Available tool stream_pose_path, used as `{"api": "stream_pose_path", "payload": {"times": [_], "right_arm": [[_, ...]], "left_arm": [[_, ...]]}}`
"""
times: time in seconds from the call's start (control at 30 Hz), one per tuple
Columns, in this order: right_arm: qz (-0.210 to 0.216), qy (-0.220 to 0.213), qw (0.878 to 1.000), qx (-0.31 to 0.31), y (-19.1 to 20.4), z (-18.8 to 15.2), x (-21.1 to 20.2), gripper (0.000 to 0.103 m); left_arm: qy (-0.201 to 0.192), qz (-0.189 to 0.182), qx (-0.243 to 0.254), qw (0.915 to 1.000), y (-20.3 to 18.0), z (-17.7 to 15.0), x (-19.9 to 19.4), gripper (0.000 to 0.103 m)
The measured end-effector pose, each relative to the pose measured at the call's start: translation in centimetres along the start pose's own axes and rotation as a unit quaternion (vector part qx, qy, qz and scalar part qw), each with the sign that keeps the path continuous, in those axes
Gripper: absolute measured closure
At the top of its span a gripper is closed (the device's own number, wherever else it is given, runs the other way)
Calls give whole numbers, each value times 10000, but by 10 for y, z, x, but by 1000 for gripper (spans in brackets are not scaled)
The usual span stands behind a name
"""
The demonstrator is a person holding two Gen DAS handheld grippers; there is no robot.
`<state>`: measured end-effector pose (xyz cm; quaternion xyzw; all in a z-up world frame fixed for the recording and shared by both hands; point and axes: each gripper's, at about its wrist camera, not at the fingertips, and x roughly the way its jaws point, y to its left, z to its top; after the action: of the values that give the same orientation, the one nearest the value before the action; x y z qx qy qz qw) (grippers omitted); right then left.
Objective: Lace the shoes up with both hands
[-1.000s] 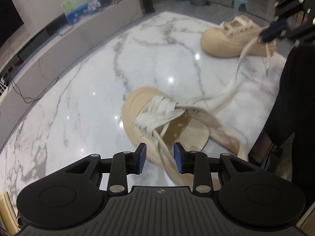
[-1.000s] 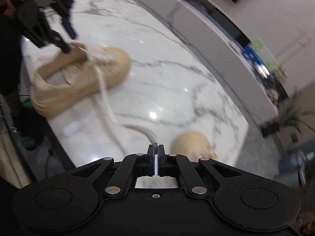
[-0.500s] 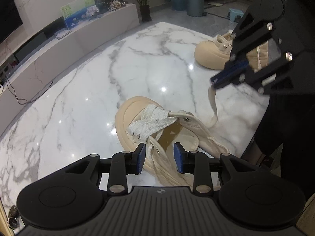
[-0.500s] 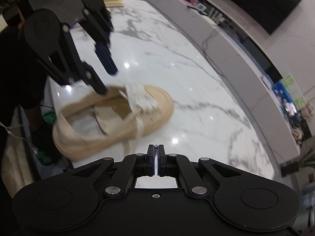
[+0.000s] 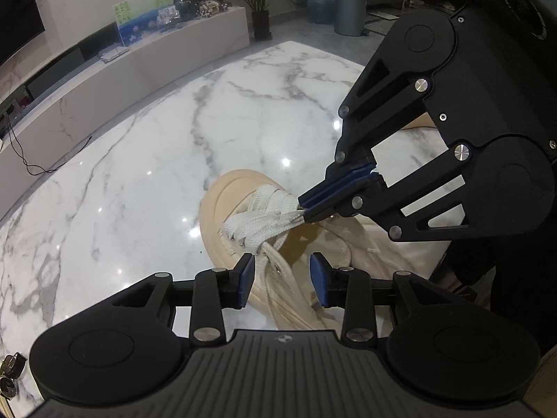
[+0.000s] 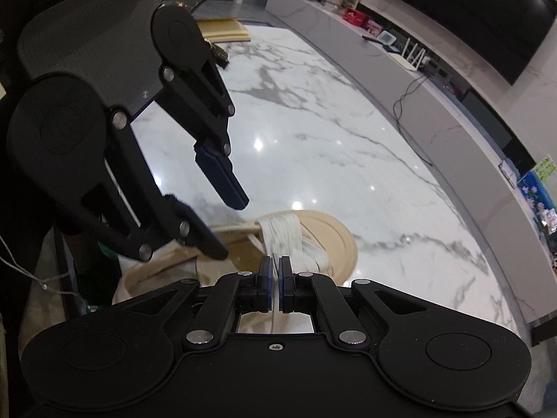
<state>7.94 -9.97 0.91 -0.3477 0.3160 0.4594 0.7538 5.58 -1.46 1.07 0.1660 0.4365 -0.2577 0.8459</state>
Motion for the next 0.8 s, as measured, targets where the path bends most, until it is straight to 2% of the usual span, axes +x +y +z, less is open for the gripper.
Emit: {"api": "stream_pose_path", "payload": {"times": [0.17, 0.23, 0.27, 0.5, 0.67, 0.8], "right_arm": [[-40, -61, 10000, -60, 1, -2, -5, 98], [-61, -85, 9999, -117, 3, -3, -9, 92], [-83, -98, 9998, -139, 4, -3, -10, 86], [-193, -301, 9994, -1, 3, -12, -23, 86], [-336, -288, 9987, 261, -2, -22, -28, 86], [-468, -119, 9983, 336, -7, -34, -30, 86]], "left_arm": [[-38, -54, -58, 10000, 3, -2, 2, 69], [-80, -98, -49, 9999, 2, -2, 1, 69], [-104, -118, -41, 9999, 1, -2, 1, 69], [-223, -147, 31, 9996, -2, -4, -4, 68], [-214, -130, 49, 9997, -5, -4, -6, 66], [-140, -10, 104, 9998, -8, -4, -6, 66]]}}
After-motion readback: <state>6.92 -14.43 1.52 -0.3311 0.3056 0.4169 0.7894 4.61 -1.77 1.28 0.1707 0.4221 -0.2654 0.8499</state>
